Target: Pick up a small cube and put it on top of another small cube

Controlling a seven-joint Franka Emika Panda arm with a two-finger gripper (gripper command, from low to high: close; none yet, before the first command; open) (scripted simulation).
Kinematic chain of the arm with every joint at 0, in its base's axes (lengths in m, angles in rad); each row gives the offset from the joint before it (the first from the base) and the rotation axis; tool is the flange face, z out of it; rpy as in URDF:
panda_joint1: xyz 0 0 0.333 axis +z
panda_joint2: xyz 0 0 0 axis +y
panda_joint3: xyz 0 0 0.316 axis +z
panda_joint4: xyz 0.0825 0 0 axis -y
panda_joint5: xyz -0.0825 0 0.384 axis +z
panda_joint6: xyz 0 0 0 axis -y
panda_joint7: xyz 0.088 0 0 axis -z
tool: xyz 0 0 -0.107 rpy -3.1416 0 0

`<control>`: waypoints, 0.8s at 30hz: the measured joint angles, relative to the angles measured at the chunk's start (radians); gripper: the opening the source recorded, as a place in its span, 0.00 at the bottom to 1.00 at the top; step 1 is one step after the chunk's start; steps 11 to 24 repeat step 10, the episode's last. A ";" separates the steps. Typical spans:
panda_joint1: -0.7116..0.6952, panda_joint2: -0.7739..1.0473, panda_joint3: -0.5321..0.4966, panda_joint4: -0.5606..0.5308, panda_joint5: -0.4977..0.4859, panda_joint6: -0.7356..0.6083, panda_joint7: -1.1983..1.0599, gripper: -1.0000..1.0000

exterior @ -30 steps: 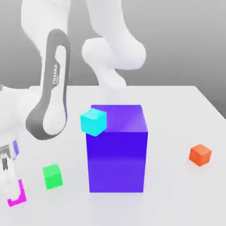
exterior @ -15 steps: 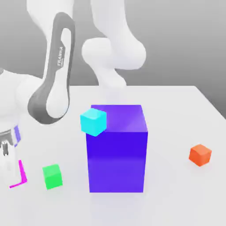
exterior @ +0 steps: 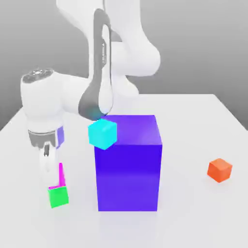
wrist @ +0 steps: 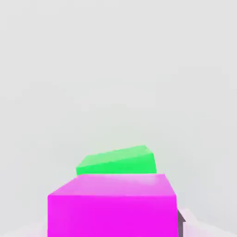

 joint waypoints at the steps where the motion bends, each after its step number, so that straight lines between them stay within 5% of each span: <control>1: 0.000 0.000 0.000 0.000 0.000 0.000 0.000 1.00; 5: -0.004 0.007 0.003 0.000 0.003 0.006 -0.002 1.00; 10: -0.014 -0.147 -0.006 -0.008 -0.068 -0.138 0.049 1.00; 24: -0.014 -0.147 -0.006 -0.008 -0.068 -0.138 0.049 1.00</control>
